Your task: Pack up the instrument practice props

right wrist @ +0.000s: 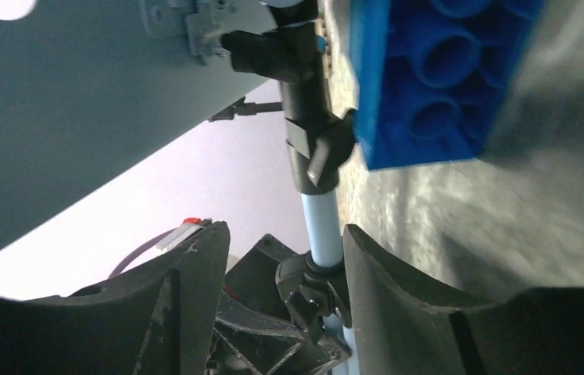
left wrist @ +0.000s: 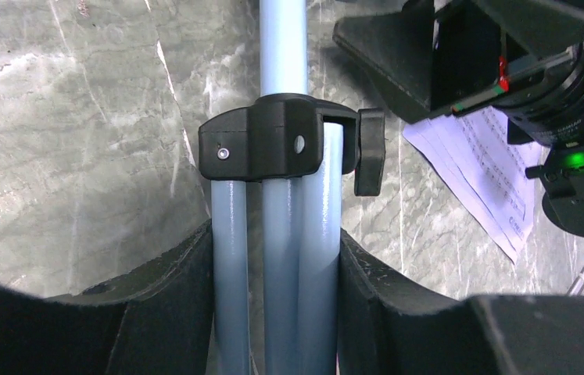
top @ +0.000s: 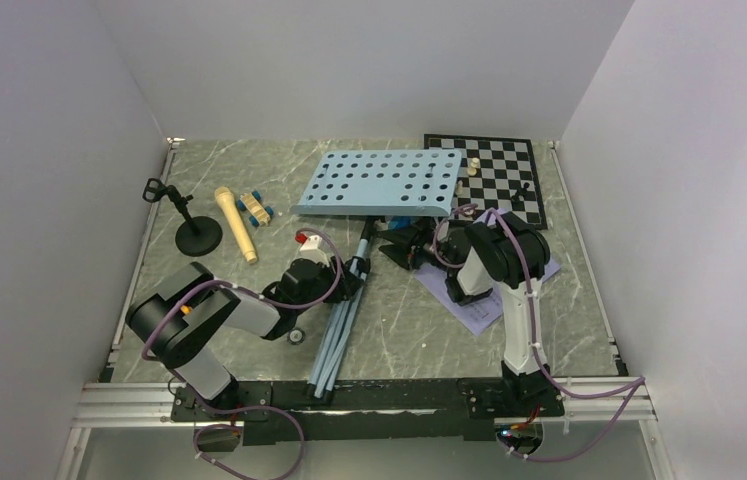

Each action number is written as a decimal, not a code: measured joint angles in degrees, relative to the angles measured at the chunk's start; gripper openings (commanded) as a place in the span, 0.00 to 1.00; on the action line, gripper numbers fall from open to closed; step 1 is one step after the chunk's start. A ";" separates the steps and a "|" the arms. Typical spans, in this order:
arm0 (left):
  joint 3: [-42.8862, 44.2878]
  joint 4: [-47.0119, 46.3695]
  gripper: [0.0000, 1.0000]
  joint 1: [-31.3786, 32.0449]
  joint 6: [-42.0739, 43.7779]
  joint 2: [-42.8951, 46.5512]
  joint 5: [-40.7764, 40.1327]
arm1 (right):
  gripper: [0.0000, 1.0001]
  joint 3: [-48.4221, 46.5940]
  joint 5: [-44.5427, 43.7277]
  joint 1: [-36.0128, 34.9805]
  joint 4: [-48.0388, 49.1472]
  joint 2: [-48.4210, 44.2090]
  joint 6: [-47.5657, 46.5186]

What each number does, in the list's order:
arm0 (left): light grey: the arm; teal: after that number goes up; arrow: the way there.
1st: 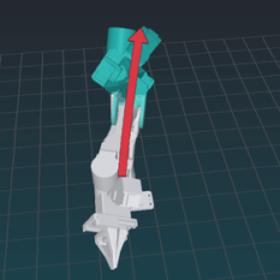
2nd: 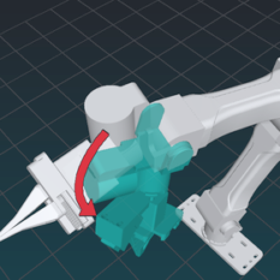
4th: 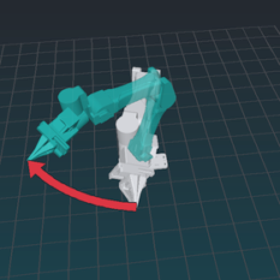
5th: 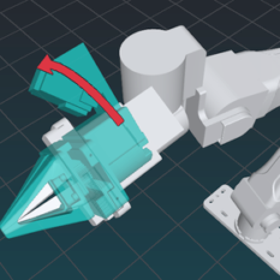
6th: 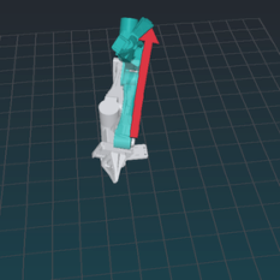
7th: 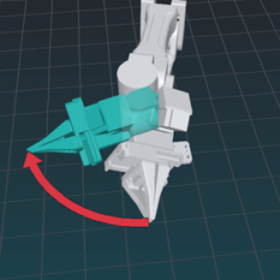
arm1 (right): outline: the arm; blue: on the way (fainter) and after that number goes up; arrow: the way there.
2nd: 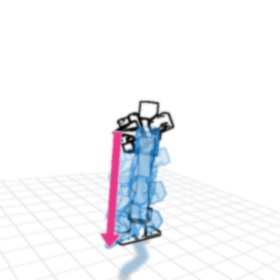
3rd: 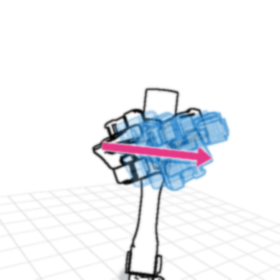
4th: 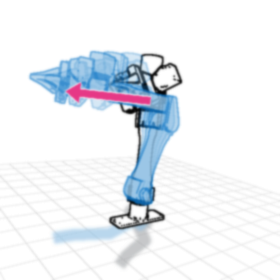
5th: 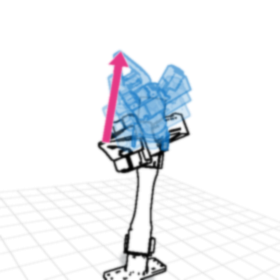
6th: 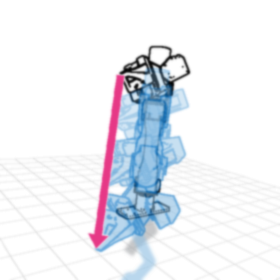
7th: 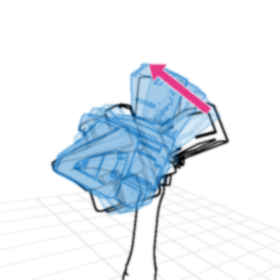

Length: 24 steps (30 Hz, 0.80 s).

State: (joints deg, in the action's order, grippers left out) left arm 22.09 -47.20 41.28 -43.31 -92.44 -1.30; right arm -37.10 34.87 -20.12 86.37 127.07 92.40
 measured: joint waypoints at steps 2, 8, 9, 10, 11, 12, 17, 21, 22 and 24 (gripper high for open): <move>-0.04 -0.07 0.00 -0.07 0.02 0.00 -0.37 | 0.61 0.92 -0.17 0.04 -0.04 -0.13 0.48; -0.24 0.83 0.00 -0.09 -0.48 0.81 -1.31 | 0.68 4.94 -0.35 0.79 -0.22 -2.21 0.57; -0.24 1.33 0.00 -0.09 -0.48 1.11 -1.51 | 0.69 5.84 -0.35 0.87 -0.35 -3.02 0.57; -0.24 1.75 0.00 -0.09 -0.42 1.38 -1.73 | 0.69 6.80 -0.35 0.87 -0.52 -3.98 0.55; -0.24 2.10 0.00 -0.11 -0.39 1.57 -1.81 | 0.70 7.54 -0.35 0.92 -0.59 -4.83 0.35; -0.24 2.49 0.00 -0.11 -0.33 1.79 -1.99 | 0.70 8.48 -0.31 0.92 -0.63 -6.12 0.04; -0.24 2.80 0.00 -0.15 -0.09 2.01 -2.10 | 0.69 11.41 0.31 0.92 -2.89 -14.56 -3.04; -0.22 3.28 0.00 -0.35 0.42 2.23 -2.14 | 0.68 13.88 1.20 0.92 -9.68 -23.30 -7.98; -0.20 3.34 0.00 -0.48 0.42 2.23 -2.03 | 0.68 14.14 1.44 0.92 -12.59 -25.73 -9.73; -0.02 3.58 0.00 -0.61 0.48 2.23 -1.90 | 0.68 14.25 1.64 0.90 -18.99 -30.58 -13.49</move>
State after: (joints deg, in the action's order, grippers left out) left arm 22.06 -43.62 40.66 -42.83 -90.21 -3.20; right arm -22.85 36.51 -19.22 67.37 96.49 78.91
